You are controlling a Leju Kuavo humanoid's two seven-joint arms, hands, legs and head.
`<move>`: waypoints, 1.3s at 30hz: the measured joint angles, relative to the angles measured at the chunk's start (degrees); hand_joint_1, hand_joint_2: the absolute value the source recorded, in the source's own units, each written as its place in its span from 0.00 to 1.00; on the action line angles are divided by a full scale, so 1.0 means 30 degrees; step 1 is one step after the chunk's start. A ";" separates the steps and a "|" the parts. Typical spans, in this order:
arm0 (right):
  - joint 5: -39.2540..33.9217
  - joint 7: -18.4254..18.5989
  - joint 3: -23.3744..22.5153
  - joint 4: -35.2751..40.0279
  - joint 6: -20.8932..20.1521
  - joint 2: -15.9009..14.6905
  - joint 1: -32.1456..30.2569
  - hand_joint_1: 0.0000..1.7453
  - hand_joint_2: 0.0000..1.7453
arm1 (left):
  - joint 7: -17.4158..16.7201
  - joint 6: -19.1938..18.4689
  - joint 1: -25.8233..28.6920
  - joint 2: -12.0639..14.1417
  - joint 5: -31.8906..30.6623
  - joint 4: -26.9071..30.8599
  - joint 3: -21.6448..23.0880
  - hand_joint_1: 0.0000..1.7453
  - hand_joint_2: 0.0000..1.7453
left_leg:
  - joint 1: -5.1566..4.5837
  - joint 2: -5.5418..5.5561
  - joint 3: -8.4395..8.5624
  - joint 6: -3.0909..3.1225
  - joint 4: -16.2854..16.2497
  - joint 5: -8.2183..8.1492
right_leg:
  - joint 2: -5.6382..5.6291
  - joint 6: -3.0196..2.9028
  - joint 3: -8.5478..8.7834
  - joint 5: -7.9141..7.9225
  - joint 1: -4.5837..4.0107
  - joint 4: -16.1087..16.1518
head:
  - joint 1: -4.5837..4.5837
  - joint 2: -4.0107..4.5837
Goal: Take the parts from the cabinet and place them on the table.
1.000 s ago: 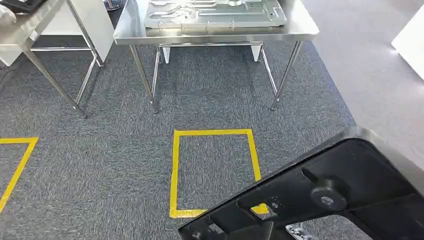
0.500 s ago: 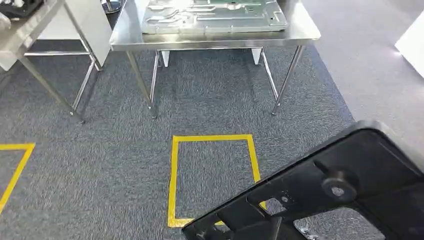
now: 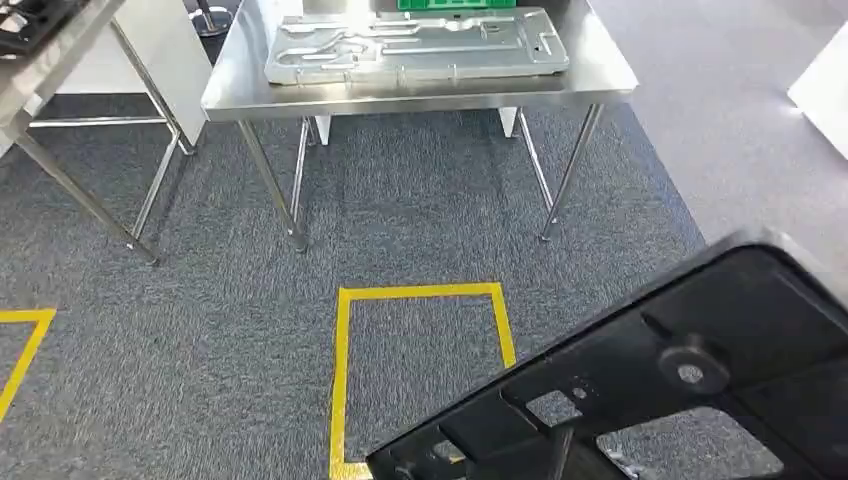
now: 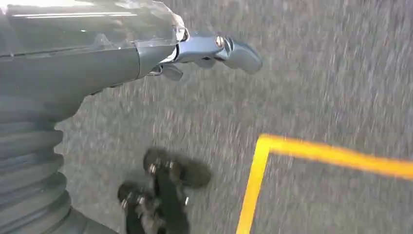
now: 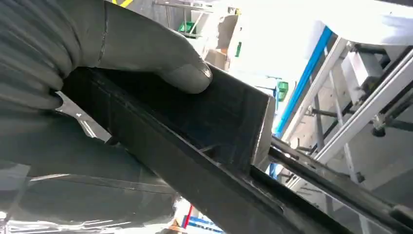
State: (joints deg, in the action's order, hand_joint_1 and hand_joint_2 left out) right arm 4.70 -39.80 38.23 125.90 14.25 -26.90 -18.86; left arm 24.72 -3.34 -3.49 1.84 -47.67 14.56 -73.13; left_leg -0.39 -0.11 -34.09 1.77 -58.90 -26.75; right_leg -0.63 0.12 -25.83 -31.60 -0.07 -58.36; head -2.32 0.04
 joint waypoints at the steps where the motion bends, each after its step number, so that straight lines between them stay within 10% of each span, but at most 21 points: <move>1: -0.0059 0.0014 0.0007 0.0007 -0.0057 -0.0066 0.0088 1.00 1.00 | 0.0000 0.0000 -0.0030 -0.0015 0.0022 0.0000 0.0000 0.00 1.00 | 0.0142 0.0041 0.0499 0.0047 0.0243 0.0043 | 0.0020 0.0041 -0.0055 -0.0060 0.0023 -0.0322 | 0.0052 -0.0001; 7: -0.0219 0.0000 0.0015 0.0007 -0.0386 -0.0306 0.0270 1.00 1.00 | 0.0015 0.0000 -0.0014 -0.0066 0.0044 0.0000 -0.0007 0.00 1.00 | 0.0291 0.0083 0.1493 0.0085 0.0479 -0.0681 | 0.0105 0.0792 -0.3993 -0.2156 0.0441 -0.5193 | -0.0058 0.0000; 9: -0.0284 0.0001 0.0016 0.0007 -0.0509 -0.0342 0.0276 1.00 1.00 | 0.0015 0.0000 0.0008 -0.0109 0.0051 0.0000 -0.0007 0.00 1.00 | 0.0426 0.0131 0.2040 -0.0090 0.0479 -0.1073 | 0.0139 0.0896 -0.3737 -0.0713 0.0573 -0.3339 | -0.0066 0.0000; 11: -0.0372 0.0000 0.0022 -0.0014 -0.0729 -0.0350 0.0274 1.00 1.00 | 0.0015 0.0000 0.0009 -0.0153 0.0072 0.0000 -0.0007 0.00 1.00 | 0.0512 0.0136 0.2487 -0.0352 0.0505 -0.1530 | 0.0293 0.1047 -0.3077 0.2161 0.0714 -0.0413 | -0.0087 0.0000; 16: -0.0190 0.0015 0.0015 -0.0117 -0.1107 -0.0262 0.0281 1.00 1.00 | 0.0044 0.0000 -0.0046 -0.0175 0.0073 -0.0007 -0.0022 0.00 1.00 | 0.0542 0.0089 0.3136 -0.1057 0.0309 -0.1692 | 0.0191 0.0108 -0.2652 0.1601 0.0497 -0.0324 | -0.0073 0.0000; 22: 0.0225 0.0015 0.0015 -0.0219 -0.1384 0.0313 0.0190 1.00 1.00 | 0.0044 -0.0007 -0.0005 -0.0204 0.0044 -0.0007 -0.0029 0.00 1.00 | 0.0526 0.0088 -0.1025 -0.1075 -0.5619 -0.4114 | 0.0180 -0.0415 -0.1742 0.0787 0.0250 -0.0222 | 0.0029 0.0000; 24: 0.0240 0.0015 0.0008 -0.0248 -0.1391 0.0429 0.0170 1.00 1.00 | 0.0044 -0.0007 0.0044 -0.0211 0.0036 -0.0015 -0.0029 0.00 1.00 | 0.0446 0.0088 -0.0918 -0.0844 -0.3921 -0.2775 | 0.0142 -0.0415 -0.1247 0.0427 0.0136 -0.0221 | 0.0022 0.0000; 26: 0.0254 0.0007 0.0000 -0.0248 -0.1420 0.0517 0.0183 1.00 1.00 | 0.0044 -0.0007 0.0058 -0.0204 0.0044 -0.0007 -0.0037 0.00 1.00 | 0.0216 0.0072 -0.0214 -0.0308 -0.0925 -0.0249 | 0.0179 -0.0390 -0.0717 0.0048 0.0044 -0.0203 | 0.0015 0.0000; 28: 0.0305 0.0007 -0.0036 -0.0350 -0.1522 0.0656 0.0182 1.00 1.00 | 0.0044 -0.0007 0.0044 -0.0189 0.0029 -0.0015 -0.0058 0.00 1.00 | -0.0071 0.0171 -0.0296 -0.0220 -0.0854 -0.1099 | 0.0051 -0.0091 -0.0517 -0.0247 0.0078 -0.0164 | 0.0037 0.0000; 32: 0.0634 0.0022 -0.0357 -0.0401 -0.2311 0.0918 0.0372 1.00 1.00 | 0.0059 -0.0044 0.0045 -0.0160 -0.0131 -0.0015 -0.0066 0.00 1.00 | 0.0100 0.0213 0.0822 0.0201 -0.0101 -0.0422 | 0.0105 0.0321 0.0110 -0.0344 0.0096 -0.0827 | 0.0095 0.0000; 36: 0.1164 0.0015 -0.1571 -0.0575 -0.4317 0.1688 0.0479 1.00 1.00 | 0.0132 -0.0437 -0.0172 -0.0138 -0.0422 -0.0015 -0.0058 0.00 1.00 | 0.0131 0.0187 0.1304 0.0293 -0.0037 -0.0822 | 0.0111 0.0689 -0.2906 -0.2373 0.0243 -0.4909 | -0.0065 0.0000; 39: 0.1572 0.0158 -0.2439 -0.0605 -0.5504 0.2220 0.0275 1.00 1.00 | 0.0103 -0.0525 -0.0123 -0.0117 -0.0532 -0.0015 -0.0058 0.00 1.00 | 0.0231 0.0284 0.1899 0.0127 -0.0038 -0.1333 | 0.0123 0.0859 -0.3753 -0.1468 0.0405 -0.4137 | -0.0087 0.0000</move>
State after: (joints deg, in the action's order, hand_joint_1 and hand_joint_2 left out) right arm 9.42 -39.33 30.91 124.08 -2.26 -20.24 -18.04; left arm 25.03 -4.92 -3.86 1.49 -49.27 14.51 -73.31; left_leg 0.30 0.75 -28.39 2.15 -59.01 -30.74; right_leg -0.26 2.69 -37.08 -36.00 1.14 -70.77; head -2.58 0.04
